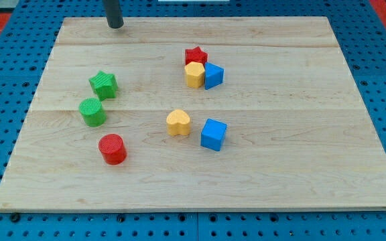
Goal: Place the red star above the green star
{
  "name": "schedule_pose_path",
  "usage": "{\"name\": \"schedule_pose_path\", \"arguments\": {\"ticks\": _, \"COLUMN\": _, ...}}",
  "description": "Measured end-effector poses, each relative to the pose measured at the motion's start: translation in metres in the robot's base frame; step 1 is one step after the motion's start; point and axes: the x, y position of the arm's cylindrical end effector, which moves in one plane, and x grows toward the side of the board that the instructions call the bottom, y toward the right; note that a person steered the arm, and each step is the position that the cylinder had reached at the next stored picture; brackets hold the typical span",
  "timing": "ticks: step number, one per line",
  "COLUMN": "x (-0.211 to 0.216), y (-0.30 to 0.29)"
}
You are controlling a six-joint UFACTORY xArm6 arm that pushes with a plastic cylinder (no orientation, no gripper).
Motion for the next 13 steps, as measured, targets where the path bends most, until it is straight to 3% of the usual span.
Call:
{"name": "schedule_pose_path", "arguments": {"ticks": 5, "x": 0.006, "y": 0.082}}
{"name": "schedule_pose_path", "arguments": {"ticks": 6, "x": 0.031, "y": 0.123}}
{"name": "schedule_pose_path", "arguments": {"ticks": 8, "x": 0.126, "y": 0.187}}
{"name": "schedule_pose_path", "arguments": {"ticks": 10, "x": 0.161, "y": 0.251}}
{"name": "schedule_pose_path", "arguments": {"ticks": 11, "x": 0.214, "y": 0.264}}
{"name": "schedule_pose_path", "arguments": {"ticks": 13, "x": 0.155, "y": 0.194}}
